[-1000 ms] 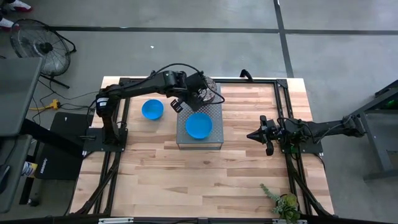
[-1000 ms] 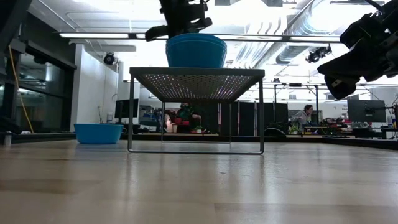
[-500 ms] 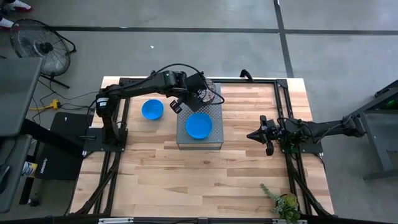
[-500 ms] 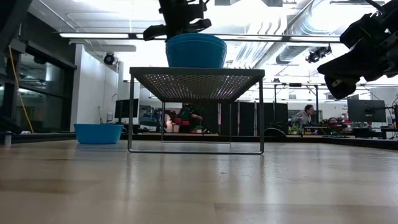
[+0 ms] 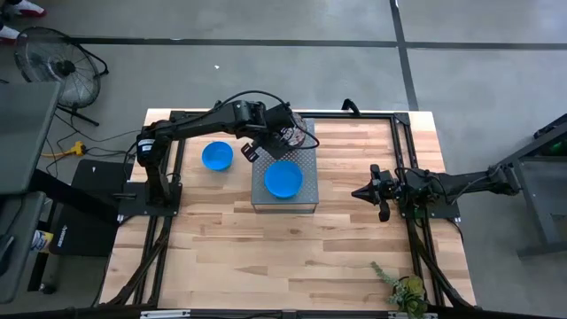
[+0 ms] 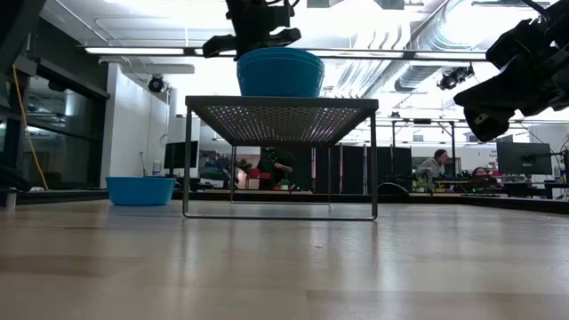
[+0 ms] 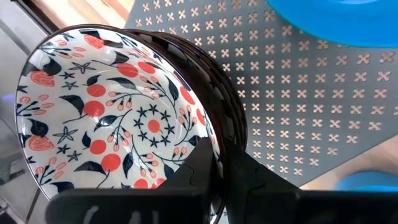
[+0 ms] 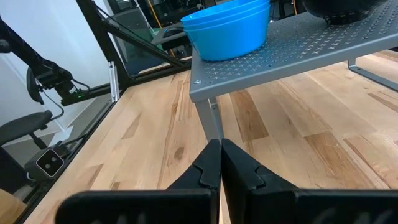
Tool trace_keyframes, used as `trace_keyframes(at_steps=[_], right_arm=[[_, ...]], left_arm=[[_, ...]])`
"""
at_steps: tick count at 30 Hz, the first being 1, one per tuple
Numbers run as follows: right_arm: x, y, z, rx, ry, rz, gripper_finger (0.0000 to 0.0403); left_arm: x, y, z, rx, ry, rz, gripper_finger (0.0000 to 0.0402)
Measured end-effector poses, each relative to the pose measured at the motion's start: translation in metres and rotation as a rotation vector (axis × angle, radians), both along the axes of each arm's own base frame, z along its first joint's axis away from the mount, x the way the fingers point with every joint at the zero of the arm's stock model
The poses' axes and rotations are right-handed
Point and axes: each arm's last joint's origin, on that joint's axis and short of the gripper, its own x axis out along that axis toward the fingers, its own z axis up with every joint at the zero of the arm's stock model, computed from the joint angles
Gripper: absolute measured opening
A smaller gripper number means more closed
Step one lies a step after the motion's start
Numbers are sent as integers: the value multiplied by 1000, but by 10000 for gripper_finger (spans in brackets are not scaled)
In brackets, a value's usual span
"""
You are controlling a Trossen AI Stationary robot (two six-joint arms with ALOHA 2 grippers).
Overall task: Pick & Place Mini bowls
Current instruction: Stack the white patterned bowl on the white patterned bowls on the shelf
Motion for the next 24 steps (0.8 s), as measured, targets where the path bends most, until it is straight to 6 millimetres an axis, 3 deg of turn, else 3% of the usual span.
trace_keyframes(at_steps=[11, 24], right_arm=[[0, 0, 0, 0, 0, 0, 0], [0, 0, 0, 0, 0, 0, 0]], left_arm=[[0, 0, 0, -6, -8, 7, 50], [1, -2, 1, 23, -12, 35, 55]])
